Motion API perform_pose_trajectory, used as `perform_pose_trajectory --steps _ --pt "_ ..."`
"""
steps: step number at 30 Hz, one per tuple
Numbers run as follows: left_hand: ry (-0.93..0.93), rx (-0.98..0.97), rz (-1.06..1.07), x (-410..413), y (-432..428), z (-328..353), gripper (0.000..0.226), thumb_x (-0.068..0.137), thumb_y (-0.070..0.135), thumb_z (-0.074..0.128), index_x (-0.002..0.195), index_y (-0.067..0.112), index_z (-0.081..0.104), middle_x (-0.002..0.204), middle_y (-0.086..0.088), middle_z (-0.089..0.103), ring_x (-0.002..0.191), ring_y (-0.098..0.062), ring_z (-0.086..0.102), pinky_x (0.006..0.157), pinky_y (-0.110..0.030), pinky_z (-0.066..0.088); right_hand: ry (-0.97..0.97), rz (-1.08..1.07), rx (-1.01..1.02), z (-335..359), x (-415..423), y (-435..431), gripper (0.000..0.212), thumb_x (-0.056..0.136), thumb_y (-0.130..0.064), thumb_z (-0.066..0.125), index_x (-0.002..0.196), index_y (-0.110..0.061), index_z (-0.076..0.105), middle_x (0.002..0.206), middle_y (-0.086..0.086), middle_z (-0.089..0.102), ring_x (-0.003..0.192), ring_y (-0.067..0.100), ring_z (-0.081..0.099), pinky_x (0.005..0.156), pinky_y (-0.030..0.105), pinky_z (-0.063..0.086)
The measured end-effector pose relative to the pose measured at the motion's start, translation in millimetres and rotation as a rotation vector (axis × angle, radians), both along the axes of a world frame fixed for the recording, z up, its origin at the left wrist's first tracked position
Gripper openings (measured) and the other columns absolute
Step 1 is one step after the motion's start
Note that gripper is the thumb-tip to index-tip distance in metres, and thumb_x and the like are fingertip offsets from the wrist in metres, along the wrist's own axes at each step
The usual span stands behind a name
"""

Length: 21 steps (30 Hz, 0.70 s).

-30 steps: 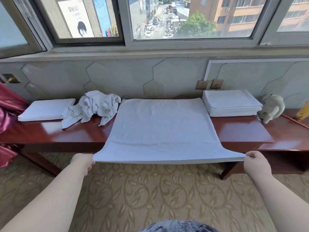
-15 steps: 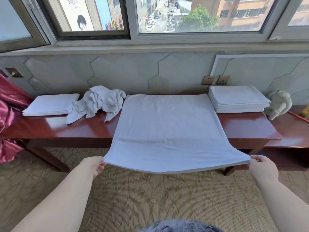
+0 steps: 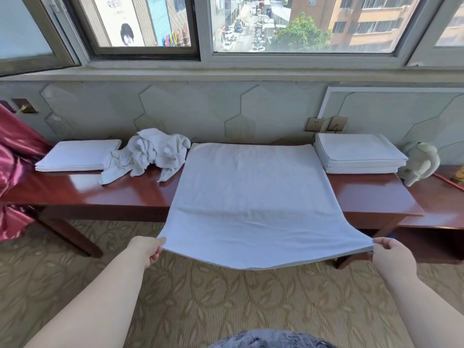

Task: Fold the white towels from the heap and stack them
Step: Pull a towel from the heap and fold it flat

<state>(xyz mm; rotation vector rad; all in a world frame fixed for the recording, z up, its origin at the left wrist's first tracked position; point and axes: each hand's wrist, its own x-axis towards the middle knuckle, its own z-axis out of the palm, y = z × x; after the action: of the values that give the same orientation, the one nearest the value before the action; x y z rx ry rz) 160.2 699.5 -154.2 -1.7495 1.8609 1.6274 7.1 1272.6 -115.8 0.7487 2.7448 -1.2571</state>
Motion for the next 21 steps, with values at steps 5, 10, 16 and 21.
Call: perform_pose_trajectory --steps 5,10,16,21 --pt "0.077 -0.293 -0.147 6 11 -5 0.047 0.092 0.03 0.077 0.13 0.006 0.063 0.091 -0.008 0.073 0.079 -0.026 0.07 0.062 -0.033 0.052 0.021 0.016 0.017 2 6 0 0.014 0.091 -0.013 0.058 0.094 -0.024 0.067 0.085 0.004 0.073 0.071 0.034 0.067 0.068 0.045 0.056" --pt "0.145 -0.218 -0.014 6 19 -8 0.039 0.094 0.022 0.074 0.13 0.01 0.064 0.096 -0.012 0.073 0.092 -0.031 0.071 0.08 -0.04 0.056 0.029 0.03 0.023 2 8 0 0.016 0.09 -0.013 0.059 0.098 -0.022 0.069 0.087 0.002 0.074 0.075 0.032 0.068 0.076 0.047 0.058" --pt "0.127 -0.014 0.183 3 19 -9 0.012 0.098 0.011 0.069 0.089 0.005 0.063 0.085 -0.013 0.065 0.074 -0.022 0.055 0.059 -0.031 0.043 0.031 0.034 -0.008 10 12 -3 0.019 0.093 -0.009 0.054 0.1 -0.021 0.066 0.082 0.009 0.073 0.062 0.032 0.061 0.058 0.036 0.048" --pt "0.191 -0.14 0.137 5 26 -7 0.016 0.097 0.008 0.057 0.106 0.017 0.066 0.087 -0.011 0.074 0.071 -0.021 0.061 0.053 -0.028 0.045 0.044 0.03 -0.007 12 14 -4 0.018 0.093 -0.009 0.055 0.102 -0.019 0.068 0.086 0.006 0.073 0.067 0.032 0.064 0.065 0.04 0.052"
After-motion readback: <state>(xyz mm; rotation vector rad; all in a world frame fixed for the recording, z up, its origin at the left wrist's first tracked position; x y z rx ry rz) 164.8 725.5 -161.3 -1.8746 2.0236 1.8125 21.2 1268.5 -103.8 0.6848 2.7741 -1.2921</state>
